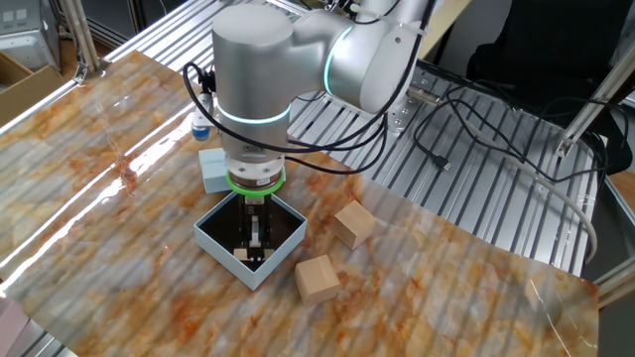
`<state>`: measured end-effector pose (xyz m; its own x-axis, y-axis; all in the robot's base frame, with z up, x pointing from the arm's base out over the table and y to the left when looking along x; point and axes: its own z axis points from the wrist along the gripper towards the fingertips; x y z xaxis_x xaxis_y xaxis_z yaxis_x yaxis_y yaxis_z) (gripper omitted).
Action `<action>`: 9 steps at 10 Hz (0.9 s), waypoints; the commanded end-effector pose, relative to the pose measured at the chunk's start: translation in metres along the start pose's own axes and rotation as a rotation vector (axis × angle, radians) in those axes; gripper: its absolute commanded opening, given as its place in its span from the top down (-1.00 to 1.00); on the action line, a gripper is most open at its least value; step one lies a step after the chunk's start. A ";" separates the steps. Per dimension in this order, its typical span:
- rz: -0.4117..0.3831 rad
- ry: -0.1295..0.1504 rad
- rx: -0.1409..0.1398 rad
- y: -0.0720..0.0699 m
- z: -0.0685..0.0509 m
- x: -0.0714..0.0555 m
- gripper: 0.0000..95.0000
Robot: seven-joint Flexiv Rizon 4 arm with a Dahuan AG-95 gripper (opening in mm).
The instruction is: Take everything out of the gift box
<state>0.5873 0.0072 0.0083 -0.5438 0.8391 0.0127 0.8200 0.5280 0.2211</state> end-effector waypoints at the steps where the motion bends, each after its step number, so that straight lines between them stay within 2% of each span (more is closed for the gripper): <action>1: -0.013 -0.021 0.011 0.000 0.001 0.000 1.00; 3: -0.022 -0.011 0.014 0.000 -0.004 -0.001 1.00; 6: -0.039 -0.024 0.032 0.000 -0.005 -0.001 1.00; 9: -0.058 -0.008 0.061 0.000 -0.017 -0.001 1.00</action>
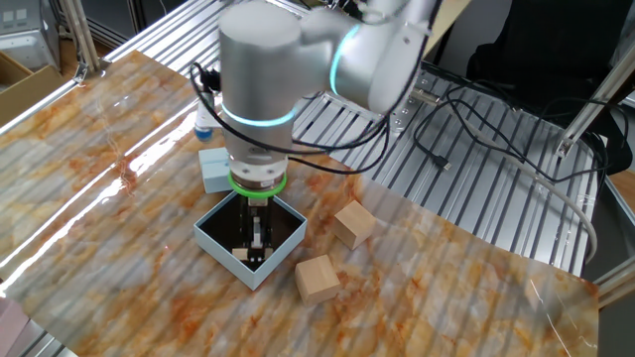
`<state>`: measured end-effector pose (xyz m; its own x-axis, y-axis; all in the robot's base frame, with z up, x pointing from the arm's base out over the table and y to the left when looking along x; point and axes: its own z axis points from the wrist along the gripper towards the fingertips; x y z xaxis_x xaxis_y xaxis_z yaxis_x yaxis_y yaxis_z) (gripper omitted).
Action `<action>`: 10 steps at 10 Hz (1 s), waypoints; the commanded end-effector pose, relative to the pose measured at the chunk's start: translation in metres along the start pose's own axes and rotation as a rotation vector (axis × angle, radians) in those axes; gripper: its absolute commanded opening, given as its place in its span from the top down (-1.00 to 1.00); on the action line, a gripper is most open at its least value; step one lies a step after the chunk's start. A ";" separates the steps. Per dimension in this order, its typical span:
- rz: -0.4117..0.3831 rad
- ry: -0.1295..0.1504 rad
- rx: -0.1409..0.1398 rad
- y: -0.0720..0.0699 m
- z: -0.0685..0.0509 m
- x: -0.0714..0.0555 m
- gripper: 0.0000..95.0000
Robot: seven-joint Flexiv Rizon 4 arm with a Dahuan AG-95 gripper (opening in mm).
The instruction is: Take everything out of the gift box
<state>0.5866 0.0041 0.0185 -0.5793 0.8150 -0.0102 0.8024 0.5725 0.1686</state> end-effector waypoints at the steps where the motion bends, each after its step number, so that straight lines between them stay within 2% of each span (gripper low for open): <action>1: -0.021 0.013 0.016 -0.001 -0.011 0.001 1.00; 2: -0.031 0.021 0.024 0.001 -0.018 0.003 1.00; 6: -0.110 0.040 0.094 0.010 -0.041 0.009 1.00; 10: -0.191 0.040 0.164 0.017 -0.067 0.020 1.00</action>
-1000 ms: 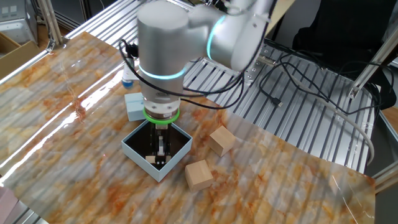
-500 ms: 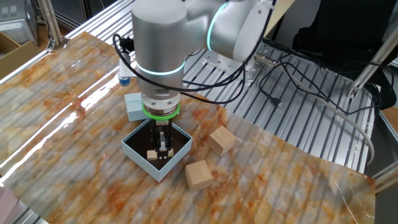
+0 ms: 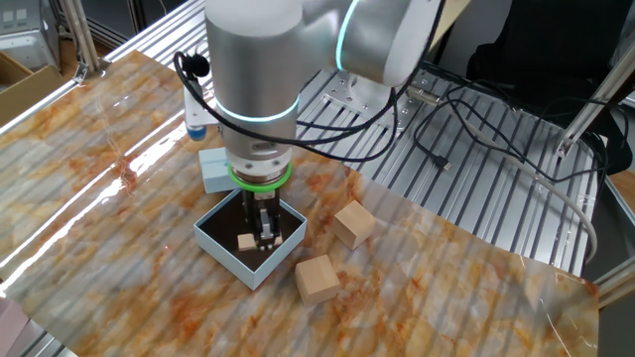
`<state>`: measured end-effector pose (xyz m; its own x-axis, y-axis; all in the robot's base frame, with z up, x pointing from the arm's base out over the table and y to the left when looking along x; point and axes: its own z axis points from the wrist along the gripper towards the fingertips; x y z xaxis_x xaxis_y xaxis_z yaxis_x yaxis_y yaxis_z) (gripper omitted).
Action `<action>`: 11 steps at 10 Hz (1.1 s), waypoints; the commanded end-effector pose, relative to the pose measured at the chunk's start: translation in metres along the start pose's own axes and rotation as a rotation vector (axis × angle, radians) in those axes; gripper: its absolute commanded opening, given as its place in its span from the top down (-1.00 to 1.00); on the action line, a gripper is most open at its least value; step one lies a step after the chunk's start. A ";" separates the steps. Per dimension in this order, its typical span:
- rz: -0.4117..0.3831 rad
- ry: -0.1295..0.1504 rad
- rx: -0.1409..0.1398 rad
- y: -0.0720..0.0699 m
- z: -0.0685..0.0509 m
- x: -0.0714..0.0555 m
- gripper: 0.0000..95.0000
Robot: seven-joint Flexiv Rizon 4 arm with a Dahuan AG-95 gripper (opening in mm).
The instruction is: Take everything out of the gift box
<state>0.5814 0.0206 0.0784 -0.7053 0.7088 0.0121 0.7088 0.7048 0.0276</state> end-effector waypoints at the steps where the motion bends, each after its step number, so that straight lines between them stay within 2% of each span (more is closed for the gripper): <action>1: -0.056 0.005 0.028 0.003 -0.022 0.009 1.00; 2: -0.075 0.011 0.029 0.005 -0.027 0.011 1.00; 4: -0.145 0.032 0.032 0.016 -0.043 0.025 1.00; 6: -0.168 0.026 0.024 0.029 -0.045 0.036 1.00; 7: -0.205 0.019 0.021 0.043 -0.042 0.038 1.00; 8: -0.220 0.027 0.020 0.050 -0.040 0.037 1.00; 9: -0.224 0.035 0.013 0.062 -0.029 0.034 1.00; 10: -0.232 0.034 0.009 0.067 -0.022 0.034 1.00; 11: -0.233 0.033 0.009 0.070 -0.020 0.036 1.00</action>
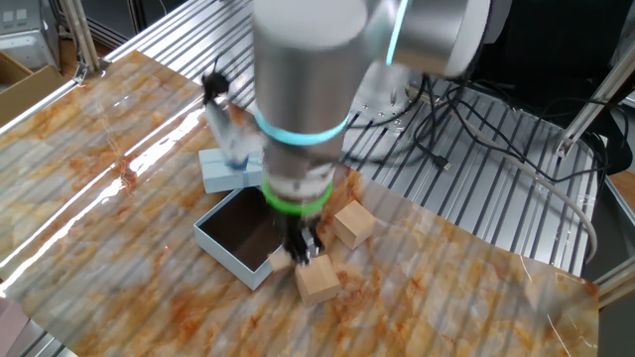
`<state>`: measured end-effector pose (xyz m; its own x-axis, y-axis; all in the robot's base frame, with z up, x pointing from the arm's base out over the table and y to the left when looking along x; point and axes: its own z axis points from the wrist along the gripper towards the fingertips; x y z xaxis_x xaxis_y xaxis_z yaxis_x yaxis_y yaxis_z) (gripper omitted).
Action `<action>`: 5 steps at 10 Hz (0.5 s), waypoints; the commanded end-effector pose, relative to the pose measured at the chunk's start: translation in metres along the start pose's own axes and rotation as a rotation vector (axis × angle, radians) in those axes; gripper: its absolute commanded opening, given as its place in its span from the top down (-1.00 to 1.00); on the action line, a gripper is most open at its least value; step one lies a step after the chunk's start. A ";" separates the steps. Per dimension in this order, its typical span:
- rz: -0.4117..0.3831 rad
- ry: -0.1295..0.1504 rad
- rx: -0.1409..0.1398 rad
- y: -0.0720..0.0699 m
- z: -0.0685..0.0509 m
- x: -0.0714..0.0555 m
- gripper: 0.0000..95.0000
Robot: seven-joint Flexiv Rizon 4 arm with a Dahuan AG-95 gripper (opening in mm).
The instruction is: Take everything out of the gift box
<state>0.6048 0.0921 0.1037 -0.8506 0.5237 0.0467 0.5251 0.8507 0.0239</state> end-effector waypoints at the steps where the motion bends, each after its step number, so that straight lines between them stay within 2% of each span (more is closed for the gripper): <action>1: 0.005 -0.007 0.000 0.006 0.004 0.004 1.00; 3: 0.011 -0.008 0.006 0.012 0.008 0.010 1.00; 5: 0.026 -0.022 0.000 0.021 0.018 0.015 1.00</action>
<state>0.6008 0.1194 0.0862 -0.8362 0.5479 0.0243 0.5484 0.8359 0.0232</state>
